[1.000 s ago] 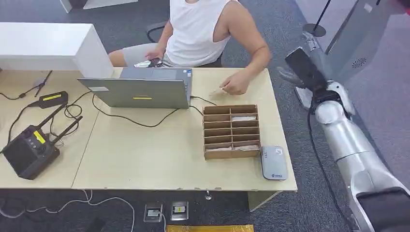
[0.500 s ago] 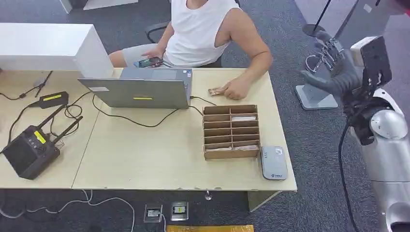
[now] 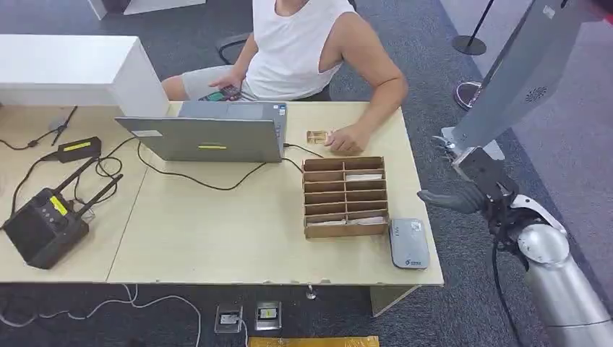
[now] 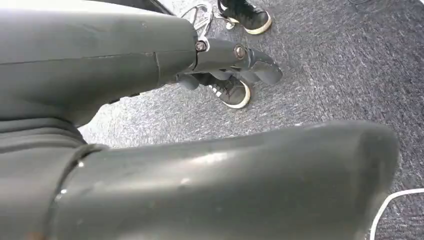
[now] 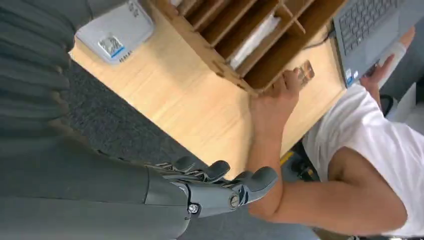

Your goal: Pass the card to the sensor for recognition and then transmit it.

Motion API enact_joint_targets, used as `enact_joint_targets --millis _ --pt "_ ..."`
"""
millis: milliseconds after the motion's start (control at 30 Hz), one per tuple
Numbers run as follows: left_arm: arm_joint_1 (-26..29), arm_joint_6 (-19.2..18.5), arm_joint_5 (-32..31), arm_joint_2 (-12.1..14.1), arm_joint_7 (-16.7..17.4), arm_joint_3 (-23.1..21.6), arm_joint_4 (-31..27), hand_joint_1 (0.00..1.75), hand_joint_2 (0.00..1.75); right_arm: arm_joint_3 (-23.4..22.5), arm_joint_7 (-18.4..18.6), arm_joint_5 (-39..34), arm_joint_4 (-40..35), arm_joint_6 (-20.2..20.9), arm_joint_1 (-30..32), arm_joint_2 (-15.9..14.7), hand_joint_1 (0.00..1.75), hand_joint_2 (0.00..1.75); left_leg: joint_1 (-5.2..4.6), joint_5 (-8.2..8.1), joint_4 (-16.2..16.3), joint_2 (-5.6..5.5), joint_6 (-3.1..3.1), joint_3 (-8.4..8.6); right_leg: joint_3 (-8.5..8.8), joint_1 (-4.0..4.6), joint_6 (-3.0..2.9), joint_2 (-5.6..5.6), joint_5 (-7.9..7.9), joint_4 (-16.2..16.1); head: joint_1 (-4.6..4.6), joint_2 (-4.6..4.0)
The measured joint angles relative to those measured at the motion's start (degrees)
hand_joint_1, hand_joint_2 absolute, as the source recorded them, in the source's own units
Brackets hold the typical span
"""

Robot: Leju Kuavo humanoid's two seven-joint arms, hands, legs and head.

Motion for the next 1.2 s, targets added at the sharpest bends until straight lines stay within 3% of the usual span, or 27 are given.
enact_joint_targets --millis 700,800,1067,1200 --pt "0.9 0.6 -0.1 0.1 0.0 0.0 0.0 0.00 0.00 0.9 1.3 2.6 -6.7 2.3 9.4 2.6 0.00 1.75 -0.01 0.00 0.0 0.00 0.00 -0.01 0.00 -0.01 0.00 -0.01 0.00 0.0 -0.02 0.00" --pt "0.9 0.7 -0.1 0.1 0.0 0.0 0.0 0.00 0.00 1.2 1.7 5.7 -8.0 1.7 10.2 2.8 0.00 1.75 -0.01 0.00 0.0 0.00 0.00 -0.01 -0.01 -0.01 0.00 -0.01 0.00 0.0 -0.04 0.00" --pt "1.0 1.3 -0.1 0.1 0.0 0.1 0.0 0.00 0.00 2.2 2.9 17.6 -11.9 -4.7 11.7 2.8 0.00 1.75 -0.01 0.00 0.0 0.00 0.00 0.00 -0.01 -0.01 0.00 0.01 0.00 0.0 -0.02 0.00" --pt "1.1 2.1 -0.1 0.0 0.5 0.1 0.0 0.00 0.00 3.0 3.9 28.6 -13.4 -10.6 12.7 2.9 0.00 1.75 -0.01 0.00 0.0 0.00 0.00 -0.01 -0.01 -0.01 0.00 0.00 0.00 0.0 -0.02 0.00"
